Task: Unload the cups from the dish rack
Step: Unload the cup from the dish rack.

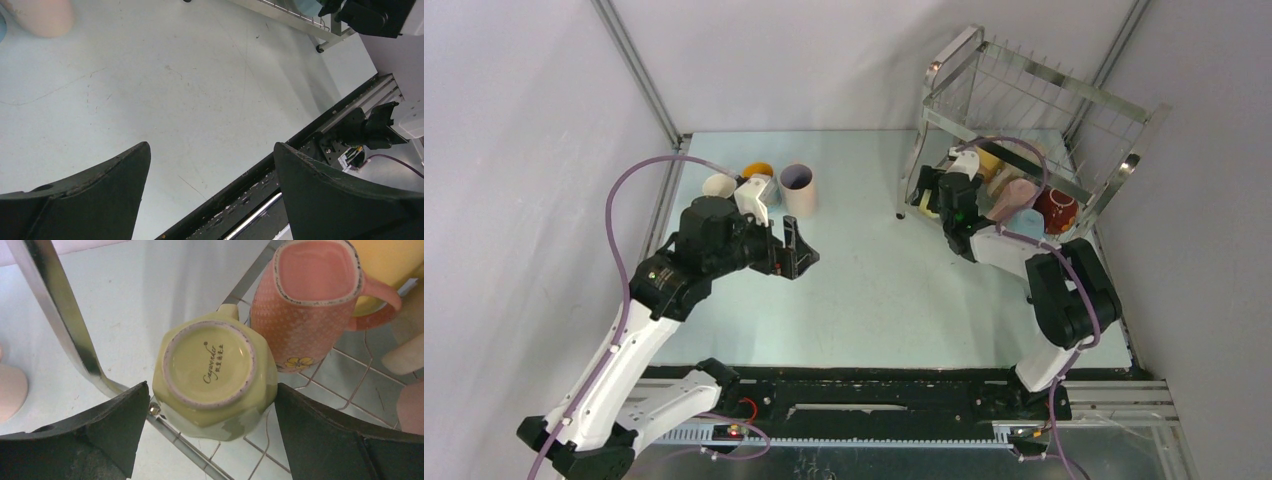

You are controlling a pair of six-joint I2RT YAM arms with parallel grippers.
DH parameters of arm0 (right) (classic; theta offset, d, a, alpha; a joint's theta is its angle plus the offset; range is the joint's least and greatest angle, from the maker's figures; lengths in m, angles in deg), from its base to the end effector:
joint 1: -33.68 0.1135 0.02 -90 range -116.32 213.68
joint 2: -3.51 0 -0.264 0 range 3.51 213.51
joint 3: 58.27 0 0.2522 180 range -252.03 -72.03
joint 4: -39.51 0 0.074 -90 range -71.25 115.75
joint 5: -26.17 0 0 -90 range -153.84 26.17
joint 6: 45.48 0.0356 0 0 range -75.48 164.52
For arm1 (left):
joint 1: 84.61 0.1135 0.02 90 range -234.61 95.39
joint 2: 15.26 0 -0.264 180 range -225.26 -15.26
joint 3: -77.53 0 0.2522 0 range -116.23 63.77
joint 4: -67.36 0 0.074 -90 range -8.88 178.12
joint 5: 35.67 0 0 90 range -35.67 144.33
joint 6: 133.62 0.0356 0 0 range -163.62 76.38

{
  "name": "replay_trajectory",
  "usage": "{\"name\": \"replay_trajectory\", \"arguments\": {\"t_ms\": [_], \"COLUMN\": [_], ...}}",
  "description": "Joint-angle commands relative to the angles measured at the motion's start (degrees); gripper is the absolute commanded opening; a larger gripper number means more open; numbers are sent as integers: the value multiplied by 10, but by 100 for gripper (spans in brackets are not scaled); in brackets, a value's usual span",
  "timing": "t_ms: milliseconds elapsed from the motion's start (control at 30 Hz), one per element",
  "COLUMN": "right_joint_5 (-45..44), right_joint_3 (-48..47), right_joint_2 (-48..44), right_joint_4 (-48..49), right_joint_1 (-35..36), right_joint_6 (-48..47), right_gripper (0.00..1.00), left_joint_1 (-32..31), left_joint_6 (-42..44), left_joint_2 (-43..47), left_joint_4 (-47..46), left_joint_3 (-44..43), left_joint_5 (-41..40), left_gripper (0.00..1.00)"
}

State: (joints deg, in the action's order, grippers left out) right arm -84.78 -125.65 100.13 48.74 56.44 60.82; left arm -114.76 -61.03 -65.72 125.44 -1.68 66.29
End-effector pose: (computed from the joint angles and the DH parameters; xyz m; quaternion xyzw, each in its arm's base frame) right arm 0.3473 0.1319 0.2158 0.0587 0.8101 0.0482 0.5813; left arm 0.1415 -0.0907 0.3851 0.1475 0.8473 -0.2848 0.4234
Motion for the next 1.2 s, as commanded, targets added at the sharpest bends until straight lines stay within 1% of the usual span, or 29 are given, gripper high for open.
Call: {"name": "replay_trajectory", "arguments": {"t_ms": [0, 167, 233, 300, 333, 400, 533, 600, 700, 933, 1167], "right_joint_5": [-1, -7, -7, -3, -3, -5, -15, -26, -54, -83, -88], "right_joint_3": [-34, -45, -48, -49, -49, -49, -49, -48, -48, -32, -19], "right_joint_2": [28, 42, 44, 44, 44, 39, 20, 7, -14, -59, -90], "right_joint_4": [11, 16, 15, 13, 10, 3, -13, -20, -22, -16, -18], "right_joint_1": [-8, -10, -13, -16, -15, -16, -13, -7, 7, 15, 18], "right_joint_6": [-14, -25, -28, -31, -32, -35, -39, -43, -55, -55, -54], "right_gripper": [100, 98, 94, 88, 84, 70, 33, 22, 11, 5, 2], "left_joint_1": [-3, -3, -2, -3, -3, -2, -3, -2, -3, -3, -2], "left_joint_6": [10, 8, 6, 5, 4, 2, -4, -8, -16, -38, -60], "left_joint_2": [6, 4, 3, 2, 2, 1, 2, 3, 9, 21, 26], "left_joint_4": [3, 5, 4, 4, 3, 1, -8, -12, -21, -41, -60], "left_joint_3": [-33, -34, -33, -34, -34, -33, -28, -26, -21, -3, 13], "left_joint_5": [-4, -7, -7, -7, -7, -6, -1, 0, -4, -4, 0], "left_gripper": [100, 100, 100, 100, 100, 100, 100, 100, 100, 100, 100]}}
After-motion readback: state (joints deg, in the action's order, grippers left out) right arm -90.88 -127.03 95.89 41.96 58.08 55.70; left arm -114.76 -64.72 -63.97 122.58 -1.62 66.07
